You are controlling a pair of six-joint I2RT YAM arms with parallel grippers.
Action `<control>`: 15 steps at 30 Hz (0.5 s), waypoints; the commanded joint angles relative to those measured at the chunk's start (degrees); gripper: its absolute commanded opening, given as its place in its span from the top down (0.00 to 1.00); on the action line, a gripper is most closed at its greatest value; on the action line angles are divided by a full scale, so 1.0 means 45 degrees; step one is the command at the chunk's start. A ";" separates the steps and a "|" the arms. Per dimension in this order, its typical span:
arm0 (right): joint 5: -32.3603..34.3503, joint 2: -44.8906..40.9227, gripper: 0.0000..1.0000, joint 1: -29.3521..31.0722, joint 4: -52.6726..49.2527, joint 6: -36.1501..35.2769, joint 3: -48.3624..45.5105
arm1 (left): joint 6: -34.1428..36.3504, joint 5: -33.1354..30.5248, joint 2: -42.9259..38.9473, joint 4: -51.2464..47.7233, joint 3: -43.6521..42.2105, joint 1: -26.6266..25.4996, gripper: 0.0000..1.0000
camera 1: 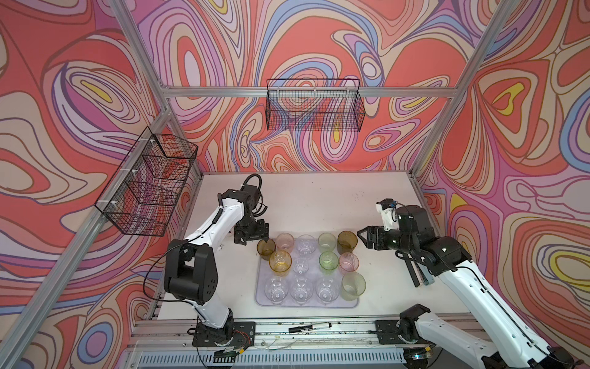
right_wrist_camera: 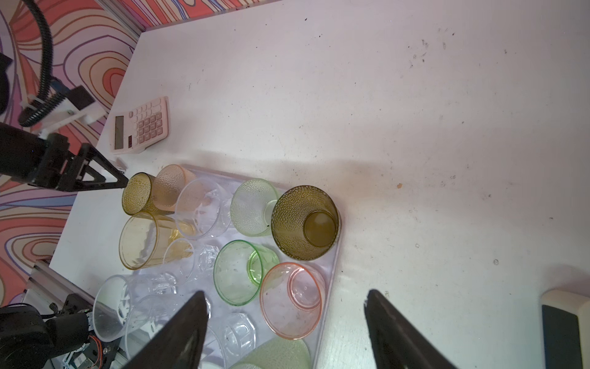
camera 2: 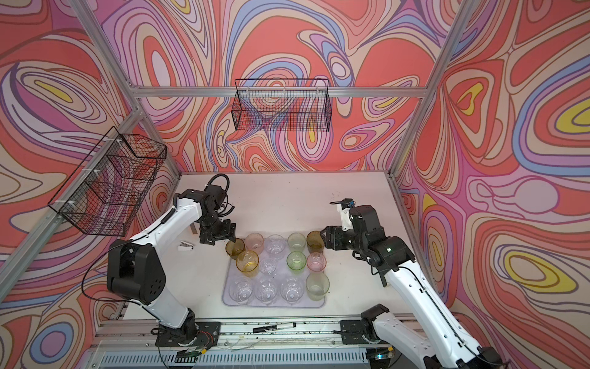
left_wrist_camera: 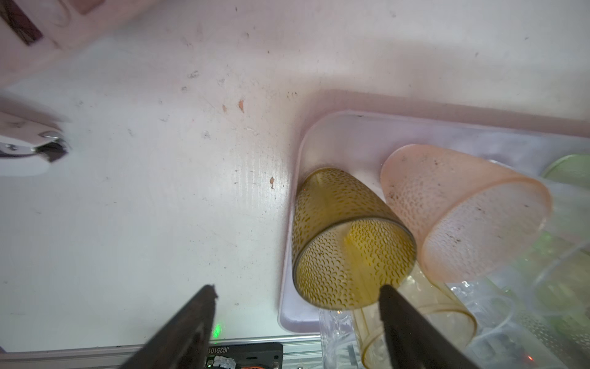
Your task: Place the glasses into the tray
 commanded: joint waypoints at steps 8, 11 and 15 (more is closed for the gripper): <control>0.1862 0.0531 0.07 -0.0048 0.1008 -0.0611 0.0497 | 0.0551 -0.1873 -0.1189 -0.1410 0.2495 0.0079 0.00; 0.2338 0.0851 0.04 -0.0046 0.1470 -0.1017 0.0701 | 0.0795 -0.2173 -0.1541 -0.1194 0.2950 0.0341 0.00; 0.3036 0.1625 0.02 -0.0047 0.2112 -0.1625 0.1081 | 0.1102 -0.2120 -0.2458 0.0202 0.2626 0.1078 0.00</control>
